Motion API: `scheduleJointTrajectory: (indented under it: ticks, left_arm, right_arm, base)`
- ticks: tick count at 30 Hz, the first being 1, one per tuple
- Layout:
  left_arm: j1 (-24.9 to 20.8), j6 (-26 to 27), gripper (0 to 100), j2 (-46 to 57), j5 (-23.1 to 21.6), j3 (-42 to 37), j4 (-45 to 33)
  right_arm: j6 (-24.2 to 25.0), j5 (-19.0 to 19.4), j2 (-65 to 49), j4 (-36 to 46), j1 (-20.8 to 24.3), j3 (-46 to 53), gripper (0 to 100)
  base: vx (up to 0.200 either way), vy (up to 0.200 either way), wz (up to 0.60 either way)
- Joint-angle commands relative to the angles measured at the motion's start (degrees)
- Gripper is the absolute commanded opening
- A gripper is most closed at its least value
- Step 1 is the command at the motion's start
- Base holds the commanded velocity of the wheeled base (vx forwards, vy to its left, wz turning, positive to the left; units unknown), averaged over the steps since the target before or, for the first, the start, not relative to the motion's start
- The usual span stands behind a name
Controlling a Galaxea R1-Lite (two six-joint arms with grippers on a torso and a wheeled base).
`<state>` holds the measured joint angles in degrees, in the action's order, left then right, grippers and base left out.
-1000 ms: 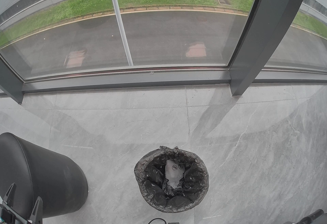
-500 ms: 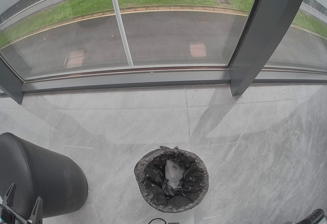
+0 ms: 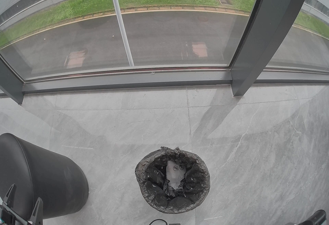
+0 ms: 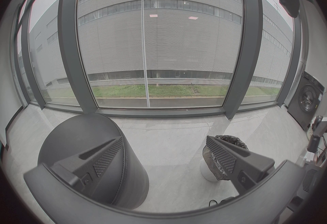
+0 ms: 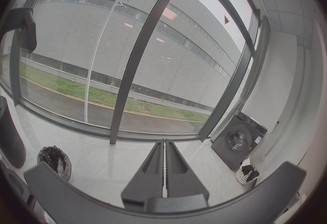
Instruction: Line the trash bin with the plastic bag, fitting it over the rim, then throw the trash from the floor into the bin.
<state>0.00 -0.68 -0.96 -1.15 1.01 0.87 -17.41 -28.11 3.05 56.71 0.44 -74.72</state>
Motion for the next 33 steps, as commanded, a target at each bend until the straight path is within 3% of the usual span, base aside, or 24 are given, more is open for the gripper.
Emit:
scheduleJointTrajectory:
  ticks: [1,7,9,12,15,23,33]
  left_arm:
    - [0.00,-0.02,100,0.96,0.00,-1.01,0.01]
    - [0.00,-0.02,100,0.96,0.00,-1.01,0.01]
    - [0.00,-0.02,100,0.96,0.00,-1.01,0.01]
    - [0.00,-0.02,100,0.96,0.00,-1.01,0.01]
    - [0.00,-0.02,100,0.96,0.00,-1.01,0.01]
    - [0.00,-0.02,100,0.96,0.00,-1.01,0.01]
    - [0.00,-0.02,100,0.96,0.00,-1.01,0.01]
  right_arm:
    - [3.87,2.54,-3.05,-8.90,-0.44,10.64,0]
    - [8.88,4.91,-3.05,-36.85,-0.44,32.44,0]
    - [9.06,5.35,-3.05,-41.51,-0.44,36.31,0]
    - [8.79,9.92,-3.05,-55.74,-0.44,51.25,0]
    - [8.79,13.08,-3.05,-63.83,-0.44,60.92,0]
    - [8.79,13.17,-3.05,-73.76,-0.44,74.54,0]
    - [11.17,12.99,-3.05,-68.14,-0.44,74.72,0]
  base:
    - [0.000,0.000,0.00]
    - [0.000,0.000,0.00]
    - [0.000,0.000,0.00]
    - [0.000,0.000,0.00]
    - [0.000,0.000,0.00]
    - [0.000,0.000,0.00]
    - [0.000,0.000,0.00]
